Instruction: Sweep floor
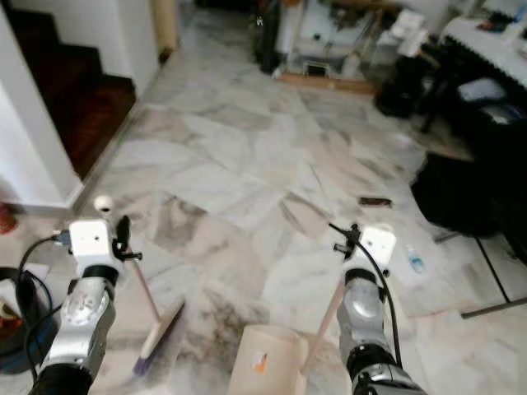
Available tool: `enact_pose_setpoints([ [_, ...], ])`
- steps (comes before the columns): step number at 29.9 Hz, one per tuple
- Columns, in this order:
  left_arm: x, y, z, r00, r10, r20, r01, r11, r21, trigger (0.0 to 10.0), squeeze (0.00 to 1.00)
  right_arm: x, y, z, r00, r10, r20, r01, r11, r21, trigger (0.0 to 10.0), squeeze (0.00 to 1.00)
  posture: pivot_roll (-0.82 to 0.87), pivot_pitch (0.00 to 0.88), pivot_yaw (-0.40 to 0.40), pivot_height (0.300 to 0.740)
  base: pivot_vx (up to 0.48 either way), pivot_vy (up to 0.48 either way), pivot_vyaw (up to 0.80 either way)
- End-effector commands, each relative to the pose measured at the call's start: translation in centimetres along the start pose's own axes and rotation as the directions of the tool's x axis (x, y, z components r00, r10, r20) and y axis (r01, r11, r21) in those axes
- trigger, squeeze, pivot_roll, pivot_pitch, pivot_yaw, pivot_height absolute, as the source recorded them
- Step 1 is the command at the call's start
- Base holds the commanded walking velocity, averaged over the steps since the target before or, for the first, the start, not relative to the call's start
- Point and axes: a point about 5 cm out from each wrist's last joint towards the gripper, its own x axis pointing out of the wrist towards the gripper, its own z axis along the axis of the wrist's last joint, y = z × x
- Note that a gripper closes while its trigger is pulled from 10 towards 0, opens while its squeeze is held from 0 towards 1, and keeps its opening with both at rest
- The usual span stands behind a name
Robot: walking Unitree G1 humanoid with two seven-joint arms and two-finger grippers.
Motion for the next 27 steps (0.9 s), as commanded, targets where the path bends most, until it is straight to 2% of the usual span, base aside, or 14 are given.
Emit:
enact_pose_setpoints([
  [1, 0.36, 0.05, 0.64, 1.0, 0.004, 0.028, -0.004, 1.0, 0.001, 10.0, 0.0, 0.59, 0.47, 1.33, 0.998, 0.015, 0.057, -0.015, 1.0, 0.0, 10.0, 0.0, 0.18, 0.025, -0.102, 0.74, 0.401, 0.0, 0.0],
  [27, 0.32, 0.09, 0.49, 1.0, -0.004, 0.028, 0.004, 1.0, 0.002, 10.0, 0.0, 0.48, 0.87, 1.2, 0.998, 0.04, 0.055, -0.039, 0.999, -0.008, 10.0, 0.0, 0.17, 0.0, -0.101, 0.74, 0.404, 0.0, 0.0],
])
